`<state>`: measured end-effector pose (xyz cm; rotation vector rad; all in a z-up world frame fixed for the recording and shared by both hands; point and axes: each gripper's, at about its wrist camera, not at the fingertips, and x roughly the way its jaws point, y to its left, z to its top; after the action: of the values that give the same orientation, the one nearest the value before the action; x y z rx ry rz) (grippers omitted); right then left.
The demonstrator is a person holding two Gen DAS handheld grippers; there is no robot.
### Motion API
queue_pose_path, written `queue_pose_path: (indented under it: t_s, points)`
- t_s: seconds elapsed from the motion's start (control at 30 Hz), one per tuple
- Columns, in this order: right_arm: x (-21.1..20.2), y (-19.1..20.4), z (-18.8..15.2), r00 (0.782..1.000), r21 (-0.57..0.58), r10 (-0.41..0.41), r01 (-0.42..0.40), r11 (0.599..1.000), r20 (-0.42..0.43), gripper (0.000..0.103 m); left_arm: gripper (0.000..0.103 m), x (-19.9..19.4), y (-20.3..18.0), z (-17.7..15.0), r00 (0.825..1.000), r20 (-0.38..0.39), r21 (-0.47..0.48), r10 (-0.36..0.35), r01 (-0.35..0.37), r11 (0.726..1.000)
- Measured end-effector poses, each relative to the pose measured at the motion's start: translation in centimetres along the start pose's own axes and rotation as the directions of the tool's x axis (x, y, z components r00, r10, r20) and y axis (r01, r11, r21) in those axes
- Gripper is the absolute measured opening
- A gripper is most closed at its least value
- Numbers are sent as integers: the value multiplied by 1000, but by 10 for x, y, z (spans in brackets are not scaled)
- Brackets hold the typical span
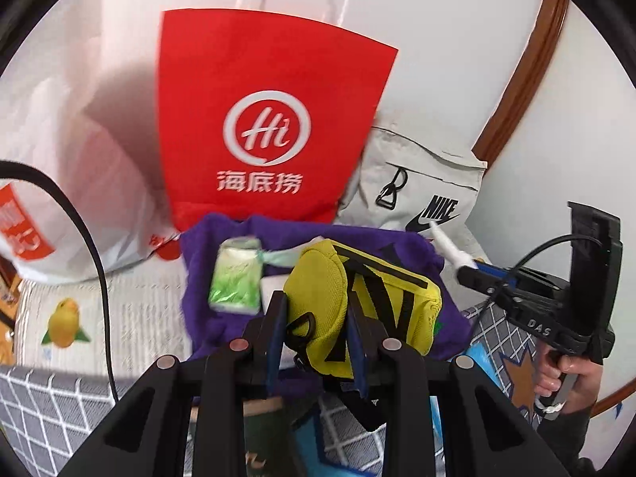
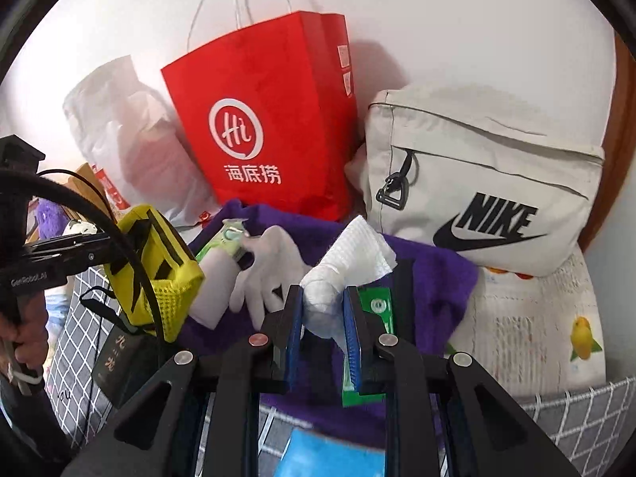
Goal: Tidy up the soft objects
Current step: 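Carry the white wipe and yellow pouch over the purple towel with both grippers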
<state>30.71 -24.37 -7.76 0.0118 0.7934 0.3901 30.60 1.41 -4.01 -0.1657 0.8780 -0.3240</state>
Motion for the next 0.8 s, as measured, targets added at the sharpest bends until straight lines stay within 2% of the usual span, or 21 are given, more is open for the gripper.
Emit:
queue_pose_path:
  t_s: [0.23, 0.43, 0.8]
  points:
    - [24, -15, 0, 998, 17, 12, -11, 1000, -56, 20, 27, 23, 1, -3, 1000, -16, -15, -25, 25, 1000]
    - [42, -26, -5, 993, 31, 28, -24, 999, -117, 20, 27, 32, 6, -4, 999, -36, -15, -4, 3, 1000]
    - [70, -21, -17, 975, 10, 81, -81, 997, -208, 20, 27, 42, 5, -6, 998, -55, -7, 5, -6, 1000]
